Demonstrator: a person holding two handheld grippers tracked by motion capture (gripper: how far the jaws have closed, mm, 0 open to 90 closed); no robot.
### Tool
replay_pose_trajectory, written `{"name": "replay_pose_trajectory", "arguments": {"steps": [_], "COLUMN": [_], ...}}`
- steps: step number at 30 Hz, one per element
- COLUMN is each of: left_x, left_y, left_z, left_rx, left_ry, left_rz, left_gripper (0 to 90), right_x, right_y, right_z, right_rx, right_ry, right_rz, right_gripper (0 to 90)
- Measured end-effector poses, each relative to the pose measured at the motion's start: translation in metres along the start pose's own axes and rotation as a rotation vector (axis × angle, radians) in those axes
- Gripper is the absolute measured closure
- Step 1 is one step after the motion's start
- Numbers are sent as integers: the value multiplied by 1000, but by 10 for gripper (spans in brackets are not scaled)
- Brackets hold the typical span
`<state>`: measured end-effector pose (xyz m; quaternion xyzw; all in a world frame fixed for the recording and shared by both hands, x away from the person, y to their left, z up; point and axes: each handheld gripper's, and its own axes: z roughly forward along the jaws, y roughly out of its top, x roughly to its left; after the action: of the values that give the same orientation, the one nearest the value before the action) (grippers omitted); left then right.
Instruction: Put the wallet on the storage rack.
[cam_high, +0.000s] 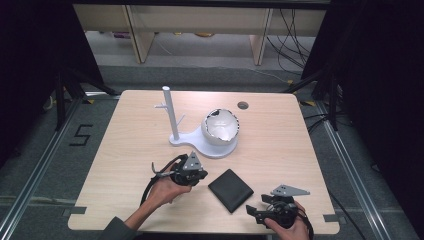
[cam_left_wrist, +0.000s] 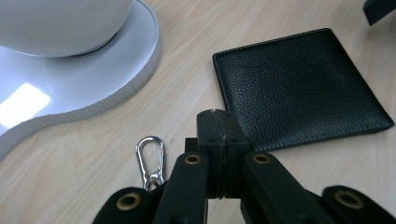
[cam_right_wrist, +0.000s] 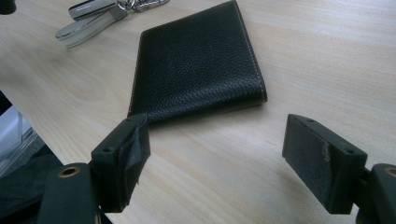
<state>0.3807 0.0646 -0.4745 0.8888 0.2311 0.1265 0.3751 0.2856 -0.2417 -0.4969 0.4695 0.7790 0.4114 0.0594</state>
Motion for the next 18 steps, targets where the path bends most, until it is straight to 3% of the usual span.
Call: {"name": "replay_pose_trajectory", "arguments": {"steps": [2, 4, 12, 15, 16, 18], "left_x": [-1, -1, 0, -3, -5, -5], "left_y": [3, 5, 9, 12, 12, 13], "left_z": [7, 16, 36, 40, 43, 45], "left_rx": [18, 42, 92, 112, 127, 133], "left_ry": [-14, -30, -29, -37, -40, -37], "left_rz": [-7, -13, -21, -13, -2, -1], "left_gripper": [891, 890, 886, 884, 882, 883], "right_x": [4, 1, 3, 2, 5, 5], "right_y": [0, 1, 0, 1, 0, -1], "right_z": [-1, 0, 1, 1, 1, 2], "right_rx": [2, -5, 15, -4, 18, 9], "right_ry": [12, 4, 22, 8, 6, 17], "right_rz": [44, -8, 8, -14, 31, 25], "right_gripper": [242, 248, 250, 256, 255, 256]}}
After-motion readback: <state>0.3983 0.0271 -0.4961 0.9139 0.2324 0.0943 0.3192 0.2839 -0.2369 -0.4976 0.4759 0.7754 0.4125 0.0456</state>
